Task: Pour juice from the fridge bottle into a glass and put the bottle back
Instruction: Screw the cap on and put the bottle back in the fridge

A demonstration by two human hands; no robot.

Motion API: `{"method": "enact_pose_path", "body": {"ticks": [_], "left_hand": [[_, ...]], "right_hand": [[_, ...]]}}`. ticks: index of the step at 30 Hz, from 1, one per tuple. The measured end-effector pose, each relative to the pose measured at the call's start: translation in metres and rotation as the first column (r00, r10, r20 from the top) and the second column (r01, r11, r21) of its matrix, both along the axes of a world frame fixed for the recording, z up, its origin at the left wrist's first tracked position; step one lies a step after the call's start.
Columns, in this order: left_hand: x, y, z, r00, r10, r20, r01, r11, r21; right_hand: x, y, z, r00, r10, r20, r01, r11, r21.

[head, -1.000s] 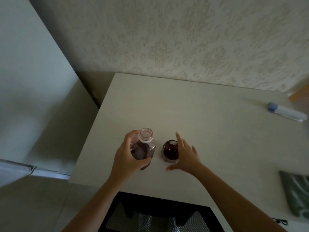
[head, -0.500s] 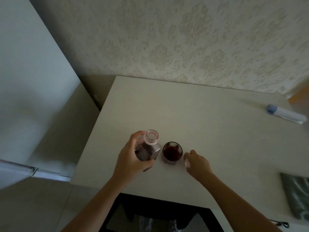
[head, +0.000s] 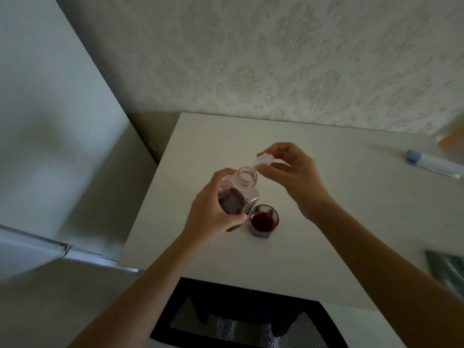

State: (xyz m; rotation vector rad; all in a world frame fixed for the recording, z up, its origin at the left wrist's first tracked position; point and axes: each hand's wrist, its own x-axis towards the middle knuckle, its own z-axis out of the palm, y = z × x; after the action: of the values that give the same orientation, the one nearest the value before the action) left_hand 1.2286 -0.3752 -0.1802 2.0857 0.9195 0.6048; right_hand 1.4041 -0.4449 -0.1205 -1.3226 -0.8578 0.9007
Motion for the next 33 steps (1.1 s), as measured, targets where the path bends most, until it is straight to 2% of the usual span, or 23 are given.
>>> {"method": "enact_pose_path", "body": {"ticks": [5,10,15,17,20,25,33], "left_hand": [[0.003,-0.002,0.012,1.000,-0.003,-0.018,0.004,0.998,0.068],[0.003,-0.007,0.012,1.000,0.009,0.008,-0.009,1.000,0.003],[0.000,-0.007,0.016,1.000,0.004,0.000,-0.004,1.000,0.022],[0.000,-0.006,0.019,1.000,-0.001,-0.004,0.002,0.999,0.039],[0.001,-0.001,0.023,1.000,-0.010,0.012,0.009,0.999,0.053],[0.012,-0.001,0.018,0.998,0.051,0.047,-0.049,0.998,-0.037],[0.009,0.001,0.026,1.000,-0.004,-0.008,0.003,1.000,-0.011]], "right_hand": [[-0.001,-0.002,0.011,1.000,-0.002,0.000,0.002,0.999,0.050],[-0.006,-0.003,0.011,0.965,0.110,0.237,-0.103,0.994,-0.041],[-0.008,-0.008,0.021,0.929,0.160,0.334,-0.144,0.987,-0.071],[-0.005,-0.010,0.027,0.884,0.184,0.429,-0.161,0.983,-0.091],[0.000,-0.003,0.037,0.760,0.260,0.596,-0.222,0.965,-0.137],[0.007,0.013,0.036,0.695,0.310,0.648,-0.245,0.950,-0.192],[0.017,0.008,0.046,0.638,0.417,0.647,-0.285,0.909,-0.304]]}}
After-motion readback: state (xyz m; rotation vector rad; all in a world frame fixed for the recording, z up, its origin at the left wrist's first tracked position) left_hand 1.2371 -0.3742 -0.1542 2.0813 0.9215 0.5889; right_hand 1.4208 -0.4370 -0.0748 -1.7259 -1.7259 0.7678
